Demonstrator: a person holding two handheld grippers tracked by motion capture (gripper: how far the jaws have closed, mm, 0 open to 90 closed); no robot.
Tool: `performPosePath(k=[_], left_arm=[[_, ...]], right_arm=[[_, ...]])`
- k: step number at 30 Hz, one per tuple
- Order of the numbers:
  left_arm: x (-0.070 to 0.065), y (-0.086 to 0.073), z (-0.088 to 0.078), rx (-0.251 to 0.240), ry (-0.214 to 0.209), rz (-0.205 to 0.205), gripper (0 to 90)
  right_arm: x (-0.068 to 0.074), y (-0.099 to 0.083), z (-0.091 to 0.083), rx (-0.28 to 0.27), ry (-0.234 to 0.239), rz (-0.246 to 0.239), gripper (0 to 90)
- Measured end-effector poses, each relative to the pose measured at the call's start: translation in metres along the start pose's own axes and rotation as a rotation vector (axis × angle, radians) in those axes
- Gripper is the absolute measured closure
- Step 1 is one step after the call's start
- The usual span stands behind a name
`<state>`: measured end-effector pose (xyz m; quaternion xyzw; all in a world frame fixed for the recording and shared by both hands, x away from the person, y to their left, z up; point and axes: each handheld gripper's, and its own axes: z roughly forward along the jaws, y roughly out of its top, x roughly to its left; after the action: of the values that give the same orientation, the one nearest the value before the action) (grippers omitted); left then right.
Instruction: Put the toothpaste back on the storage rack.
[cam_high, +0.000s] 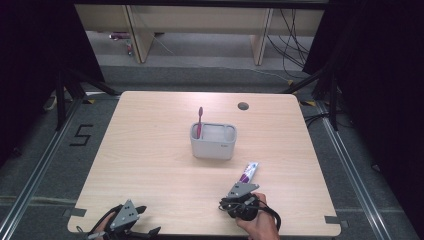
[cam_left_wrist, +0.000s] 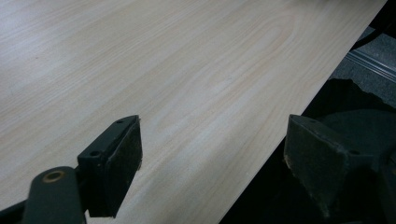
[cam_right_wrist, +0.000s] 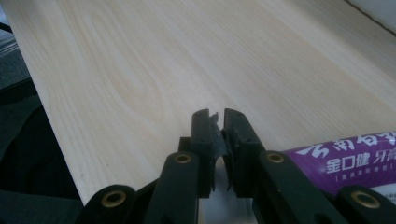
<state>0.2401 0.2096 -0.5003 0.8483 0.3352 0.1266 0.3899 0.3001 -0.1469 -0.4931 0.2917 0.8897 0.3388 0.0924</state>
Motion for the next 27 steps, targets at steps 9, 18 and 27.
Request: performPosePath(k=[9, 18, 27], left_arm=[[-0.001, -0.001, 0.000, -0.020, -0.005, -0.013, 18.9], [-0.001, 0.000, -0.001, -0.007, -0.009, 0.003, 19.0], [-0.001, 0.000, -0.001, -0.006, -0.004, 0.009, 19.0]], right_arm=[[0.000, -0.013, -0.011, 0.009, -0.011, 0.010, 82.7], [-0.005, -0.028, -0.023, -0.002, -0.044, 0.038, 83.4], [-0.015, -0.041, -0.038, 0.010, -0.072, 0.083, 83.7]])
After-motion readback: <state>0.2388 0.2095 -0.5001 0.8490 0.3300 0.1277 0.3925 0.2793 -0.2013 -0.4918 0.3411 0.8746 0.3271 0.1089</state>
